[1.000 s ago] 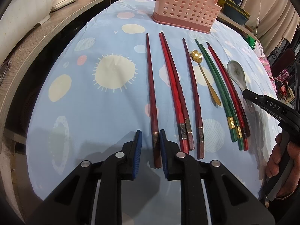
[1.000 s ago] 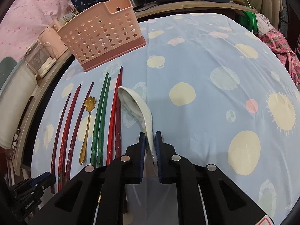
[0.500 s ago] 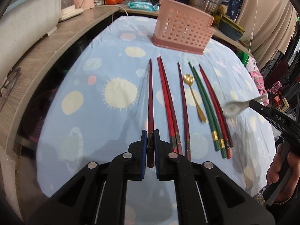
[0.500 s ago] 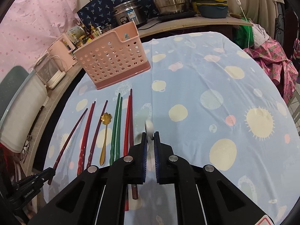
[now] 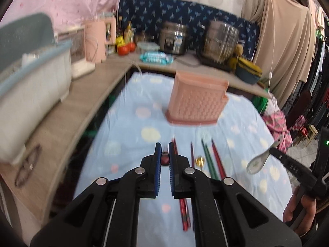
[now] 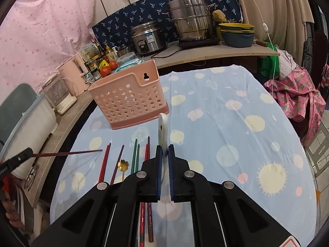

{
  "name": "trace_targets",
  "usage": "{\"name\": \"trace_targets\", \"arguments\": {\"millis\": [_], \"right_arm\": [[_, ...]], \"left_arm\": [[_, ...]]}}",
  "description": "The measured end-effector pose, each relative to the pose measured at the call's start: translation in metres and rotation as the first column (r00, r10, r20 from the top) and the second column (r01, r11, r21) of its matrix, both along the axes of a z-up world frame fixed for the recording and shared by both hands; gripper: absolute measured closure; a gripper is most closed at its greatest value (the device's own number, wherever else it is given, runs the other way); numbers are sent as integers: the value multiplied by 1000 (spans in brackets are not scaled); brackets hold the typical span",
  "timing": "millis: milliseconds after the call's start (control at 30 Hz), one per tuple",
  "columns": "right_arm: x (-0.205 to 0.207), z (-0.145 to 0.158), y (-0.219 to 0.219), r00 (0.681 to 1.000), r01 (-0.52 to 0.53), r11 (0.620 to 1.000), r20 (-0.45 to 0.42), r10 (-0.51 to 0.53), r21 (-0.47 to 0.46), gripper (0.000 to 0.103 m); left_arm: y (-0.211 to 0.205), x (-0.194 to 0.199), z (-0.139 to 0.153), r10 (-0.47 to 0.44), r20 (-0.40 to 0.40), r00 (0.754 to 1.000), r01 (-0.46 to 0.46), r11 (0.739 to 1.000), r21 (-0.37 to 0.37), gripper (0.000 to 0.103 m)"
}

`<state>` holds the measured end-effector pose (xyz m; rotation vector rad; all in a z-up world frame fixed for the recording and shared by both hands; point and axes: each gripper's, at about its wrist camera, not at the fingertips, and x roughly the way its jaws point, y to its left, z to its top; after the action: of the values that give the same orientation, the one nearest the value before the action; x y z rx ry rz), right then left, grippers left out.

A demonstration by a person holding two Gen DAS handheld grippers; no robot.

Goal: Organize utensils
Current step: 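Carry the white spoon with the right tool and drop it into the pink holder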

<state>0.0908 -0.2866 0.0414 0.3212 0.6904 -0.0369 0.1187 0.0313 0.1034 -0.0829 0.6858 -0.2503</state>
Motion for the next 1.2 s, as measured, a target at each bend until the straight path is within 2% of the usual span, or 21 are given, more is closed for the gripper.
{"name": "trace_targets", "arguments": {"millis": [367, 567, 667, 733, 800, 933, 1200], "right_arm": [[78, 50, -14, 995, 4, 1000, 103, -1, -24, 97], [131, 71, -14, 988, 2, 999, 154, 5, -49, 97], [156, 75, -15, 986, -3, 1000, 164, 8, -29, 97], [170, 75, -15, 986, -4, 1000, 168, 8, -26, 97], [182, 72, -13, 986, -5, 1000, 169, 9, -27, 97], [206, 58, -11, 990, -9, 1000, 143, 11, -16, 97], [232, 22, -5, 998, -27, 999, 63, 28, -16, 97]], "left_arm": [[-12, 59, 101, -6, 205, 979, 15, 999, -39, 96], [-27, 86, 155, -14, 331, 943, 47, 994, -94, 96], [-35, 102, 173, 1, 388, 921, 48, 992, -116, 96], [-42, 116, 175, 12, 400, 916, 37, 993, -116, 96], [-46, 133, 169, 8, 378, 926, 41, 992, -122, 96], [-53, 160, 140, 4, 317, 948, 33, 993, -112, 96], [-55, 188, 90, 7, 232, 973, 12, 997, -78, 96]]}}
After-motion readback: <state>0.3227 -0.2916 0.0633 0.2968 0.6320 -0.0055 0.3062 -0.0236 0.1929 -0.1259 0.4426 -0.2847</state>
